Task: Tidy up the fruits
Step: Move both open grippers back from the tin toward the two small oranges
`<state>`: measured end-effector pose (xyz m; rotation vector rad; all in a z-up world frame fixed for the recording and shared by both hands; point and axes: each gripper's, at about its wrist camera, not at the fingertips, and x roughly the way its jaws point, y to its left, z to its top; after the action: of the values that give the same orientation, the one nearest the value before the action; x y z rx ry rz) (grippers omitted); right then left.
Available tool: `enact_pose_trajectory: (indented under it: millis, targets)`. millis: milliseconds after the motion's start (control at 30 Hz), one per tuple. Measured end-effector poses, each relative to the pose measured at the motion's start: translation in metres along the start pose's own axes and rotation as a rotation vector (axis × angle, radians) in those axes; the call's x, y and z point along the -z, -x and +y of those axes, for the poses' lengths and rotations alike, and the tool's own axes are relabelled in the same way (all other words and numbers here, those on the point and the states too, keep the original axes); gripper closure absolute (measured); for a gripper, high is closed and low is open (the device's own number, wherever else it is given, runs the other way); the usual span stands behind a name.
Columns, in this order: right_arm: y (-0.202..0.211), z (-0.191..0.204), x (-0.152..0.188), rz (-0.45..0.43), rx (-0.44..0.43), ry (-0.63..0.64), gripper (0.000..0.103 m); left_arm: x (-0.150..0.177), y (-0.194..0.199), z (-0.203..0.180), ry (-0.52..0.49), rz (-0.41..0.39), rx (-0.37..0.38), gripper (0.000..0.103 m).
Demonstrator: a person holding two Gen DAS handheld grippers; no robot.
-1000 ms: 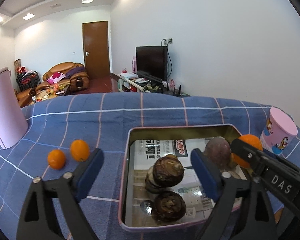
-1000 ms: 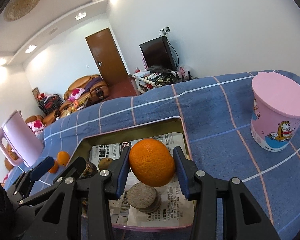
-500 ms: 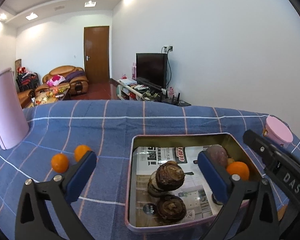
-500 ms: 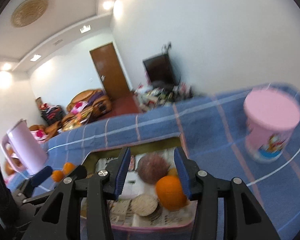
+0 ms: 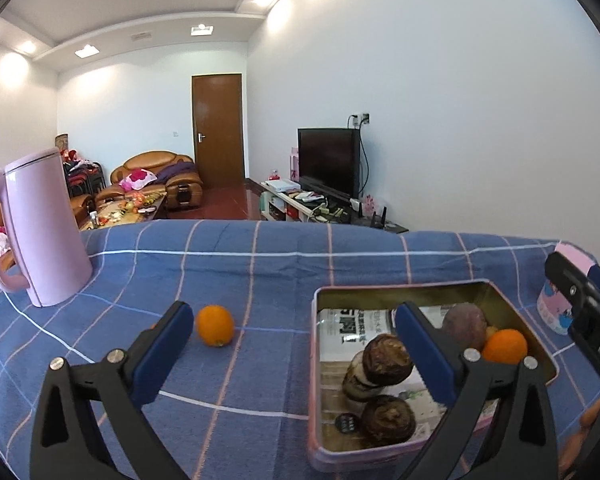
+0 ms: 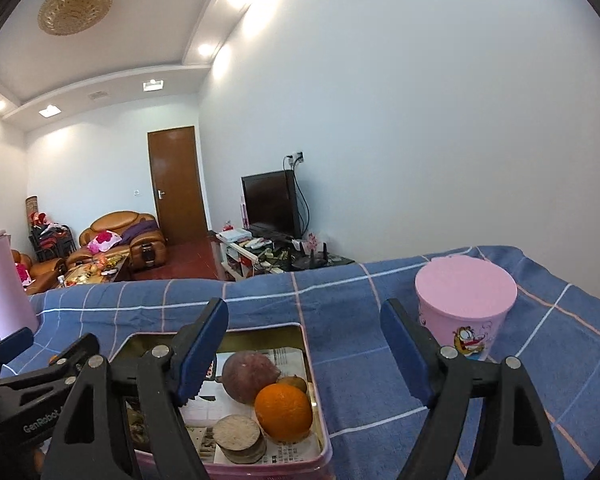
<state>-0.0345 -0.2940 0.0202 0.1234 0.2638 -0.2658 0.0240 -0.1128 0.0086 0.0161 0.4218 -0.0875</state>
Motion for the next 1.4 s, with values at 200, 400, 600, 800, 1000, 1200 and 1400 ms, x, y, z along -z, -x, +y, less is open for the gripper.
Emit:
enact_pose_trajectory:
  millis: [200, 400, 600, 800, 1000, 1200, 1400]
  targets:
    - [0.007, -0.001, 0.004, 0.007, 0.033, -0.02, 0.023, 0.003, 0.001, 0.008, 0.004, 0.022, 0.012, 0.0]
    - [0.014, 0.005, 0.008, 0.014, 0.066, -0.023, 0.023, 0.007, 0.003, 0.015, 0.014, 0.058, 0.02, 0.0]
    - [0.028, 0.013, 0.013, 0.015, 0.088, -0.032, 0.023, 0.011, 0.01, 0.024, 0.031, 0.06, 0.017, 0.0]
    - [0.034, 0.022, 0.017, 0.032, 0.11, -0.057, 0.023, 0.013, 0.015, 0.034, 0.022, 0.059, 0.019, 0.0]
    - [0.037, 0.041, 0.02, 0.042, 0.111, -0.064, 0.023, 0.014, 0.015, 0.049, 0.026, 0.071, 0.007, 0.0]
    - [0.037, 0.066, 0.022, 0.04, 0.103, -0.042, 0.023, 0.014, 0.011, 0.065, 0.032, 0.093, -0.001, 0.0]
    - [0.033, 0.088, 0.024, 0.05, 0.079, -0.042, 0.023, 0.014, 0.005, 0.084, 0.031, 0.107, -0.036, 0.0]
